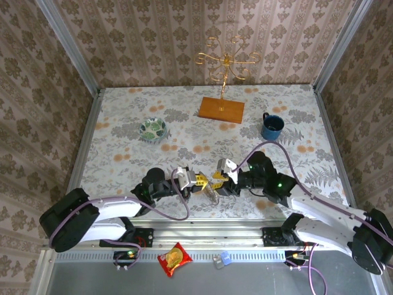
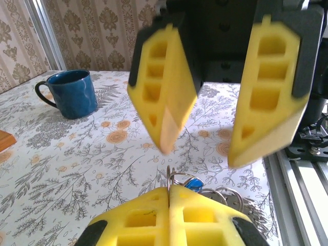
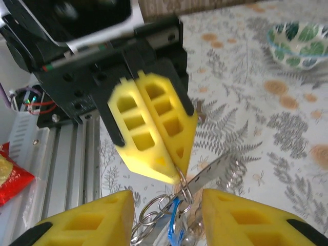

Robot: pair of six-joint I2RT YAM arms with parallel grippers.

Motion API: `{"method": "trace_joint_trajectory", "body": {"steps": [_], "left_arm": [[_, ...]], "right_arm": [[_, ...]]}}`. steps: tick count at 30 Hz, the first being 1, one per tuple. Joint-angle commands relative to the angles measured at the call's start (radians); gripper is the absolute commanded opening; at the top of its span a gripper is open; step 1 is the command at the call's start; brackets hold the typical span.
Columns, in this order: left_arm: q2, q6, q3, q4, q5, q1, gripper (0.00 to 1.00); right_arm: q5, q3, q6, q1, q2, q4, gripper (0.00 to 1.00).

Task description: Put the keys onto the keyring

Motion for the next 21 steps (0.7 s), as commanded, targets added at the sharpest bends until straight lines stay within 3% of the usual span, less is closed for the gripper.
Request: {"method": "trace_joint_trajectory", "body": {"steps": [1,6,11,21], "left_arm": [[-0.034,0.004,-0.015,0.027,0.043,0.004,0.00],[-0.041,0.002,-0.018,0.034,0.052,0.007,0.00],[-0.044,0.004,-0.022,0.037,0.052,0.009,0.00],[-0.043,0.003,-0.022,0.040,0.052,0.009,0.00]], "right_arm": [[0.027,0.018,-0.012,-0.010,-0.041,0.003,0.41],[-0.004,-0.010,0.018,-0.033,-0.009,0.054,0.38],[-0.078,0.003,-0.011,-0.031,0.046,-0.014,0.36],[-0.100,0.021,-0.044,-0.022,0.101,-0.058,0.35]]}}
